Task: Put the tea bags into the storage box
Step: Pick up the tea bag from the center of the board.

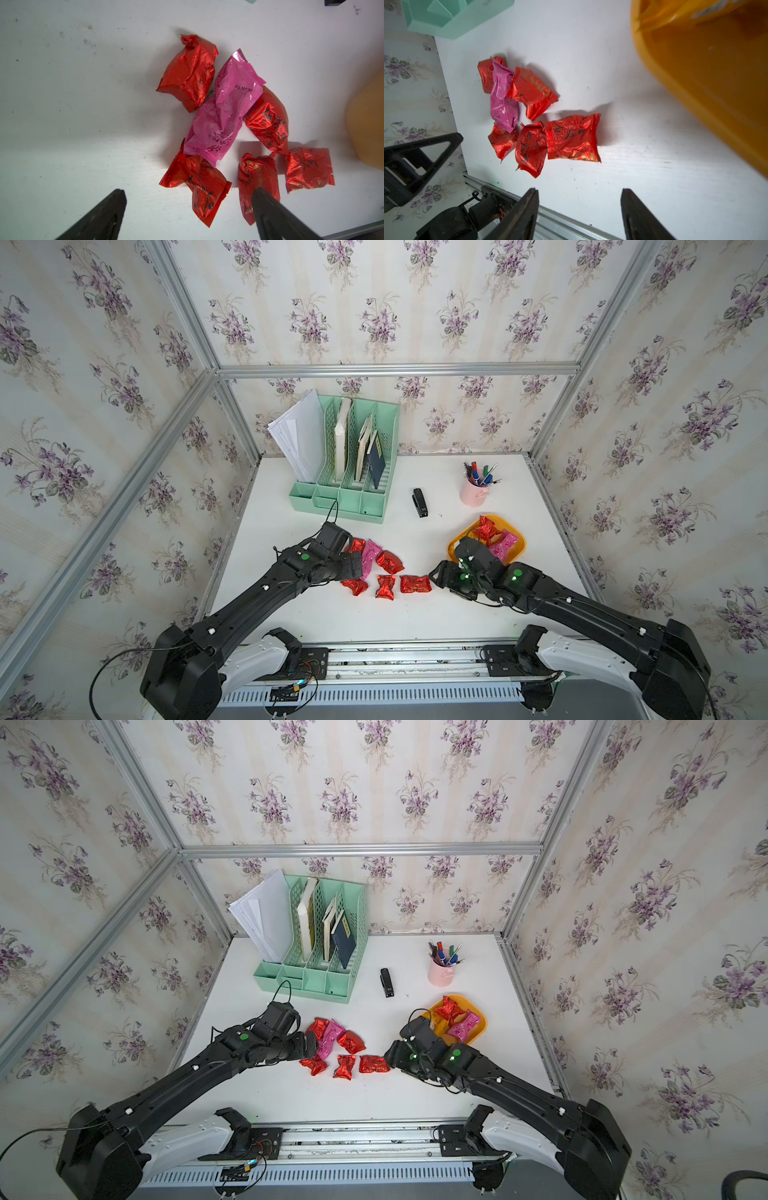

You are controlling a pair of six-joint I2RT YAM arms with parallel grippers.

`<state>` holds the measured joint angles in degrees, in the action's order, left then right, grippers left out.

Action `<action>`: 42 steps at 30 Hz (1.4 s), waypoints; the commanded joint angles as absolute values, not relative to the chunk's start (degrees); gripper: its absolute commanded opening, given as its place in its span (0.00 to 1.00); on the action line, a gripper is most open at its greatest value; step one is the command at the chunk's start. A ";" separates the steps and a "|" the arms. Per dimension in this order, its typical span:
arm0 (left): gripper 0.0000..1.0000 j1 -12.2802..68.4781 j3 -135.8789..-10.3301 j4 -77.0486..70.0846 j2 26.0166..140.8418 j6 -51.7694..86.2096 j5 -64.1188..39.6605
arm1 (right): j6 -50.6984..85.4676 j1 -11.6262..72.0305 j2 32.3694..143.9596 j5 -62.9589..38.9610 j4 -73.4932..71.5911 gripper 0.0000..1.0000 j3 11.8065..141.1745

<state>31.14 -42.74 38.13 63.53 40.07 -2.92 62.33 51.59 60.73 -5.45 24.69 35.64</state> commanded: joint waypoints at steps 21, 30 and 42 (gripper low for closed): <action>0.99 31.09 -40.31 44.11 54.23 42.21 -2.20 | 63.73 54.22 85.48 0.35 13.87 0.78 42.08; 0.99 31.11 -39.01 44.67 51.88 44.18 -1.67 | 60.92 52.86 88.37 -1.01 13.49 0.61 44.90; 0.99 31.11 -37.45 45.33 49.03 45.70 -0.35 | 57.83 50.91 88.95 -1.26 15.88 0.12 46.90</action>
